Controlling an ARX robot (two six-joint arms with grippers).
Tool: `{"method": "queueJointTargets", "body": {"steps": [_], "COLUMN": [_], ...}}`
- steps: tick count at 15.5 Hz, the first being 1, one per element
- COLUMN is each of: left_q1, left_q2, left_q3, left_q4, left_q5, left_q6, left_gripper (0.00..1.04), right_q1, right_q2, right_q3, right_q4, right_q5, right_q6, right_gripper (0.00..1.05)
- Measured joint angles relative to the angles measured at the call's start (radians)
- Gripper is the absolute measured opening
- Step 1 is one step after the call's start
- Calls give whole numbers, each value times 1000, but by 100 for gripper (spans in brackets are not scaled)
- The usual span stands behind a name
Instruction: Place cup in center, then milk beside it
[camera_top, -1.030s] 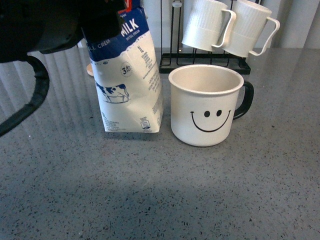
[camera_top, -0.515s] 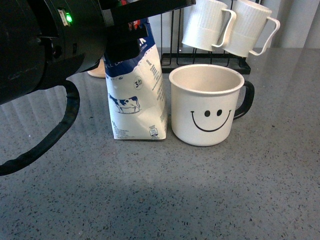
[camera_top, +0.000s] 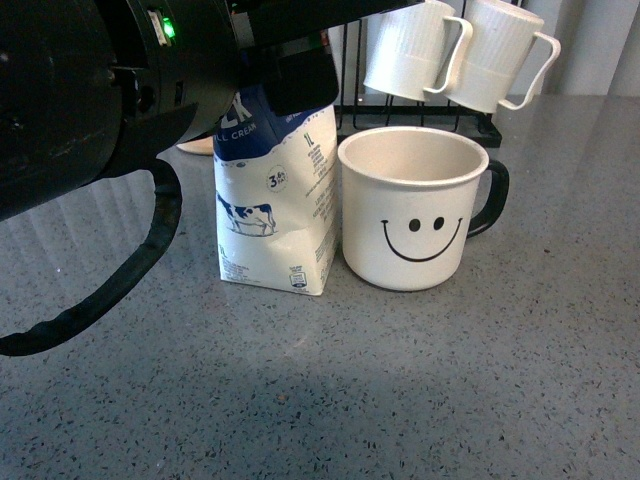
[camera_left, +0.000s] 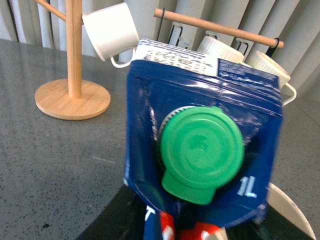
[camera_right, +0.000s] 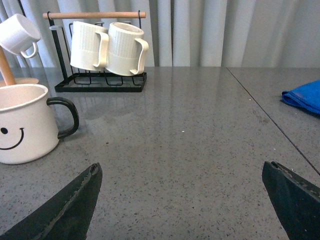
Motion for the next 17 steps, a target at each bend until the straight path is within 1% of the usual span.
{"method": "queueJointTargets", "body": {"steps": [1, 3, 4, 5, 6, 7, 8, 11, 12, 13, 14, 16, 17], "left_q1": [-6, -7, -7, -6, 9, 30, 47, 143, 172, 204, 240, 323, 344], "left_q2": [-41, -68, -91, -107, -151, -237, -262, -335, -389, -466, -527, -609, -630], "left_q3": [0, 0, 0, 0, 0, 0, 0, -14, -18, -43, -112, -273, -311], "left_q4": [-9, -24, -31, -32, -42, -68, -68, -108, -186, -280, -272, -244, -239], "left_q5": [0, 0, 5, 15, 51, 119, 131, 190, 177, 82, 82, 150, 172], "left_q6": [-2, -8, -7, -7, 1, 27, 43, 82, 110, 176, 221, 261, 266], "left_gripper": [71, 93, 100, 97, 98, 98, 98, 98, 95, 83, 72, 46, 39], "right_q1": [0, 0, 0, 0, 0, 0, 0, 0, 0, 0, 0, 0, 0], "right_q2": [0, 0, 0, 0, 0, 0, 0, 0, 0, 0, 0, 0, 0], "right_q3": [0, 0, 0, 0, 0, 0, 0, 0, 0, 0, 0, 0, 0], "right_q4": [0, 0, 0, 0, 0, 0, 0, 0, 0, 0, 0, 0, 0], "right_q5": [0, 0, 0, 0, 0, 0, 0, 0, 0, 0, 0, 0, 0], "right_q6": [0, 0, 0, 0, 0, 0, 0, 0, 0, 0, 0, 0, 0], "right_gripper": [98, 98, 98, 98, 98, 98, 98, 98, 98, 98, 98, 98, 98]}}
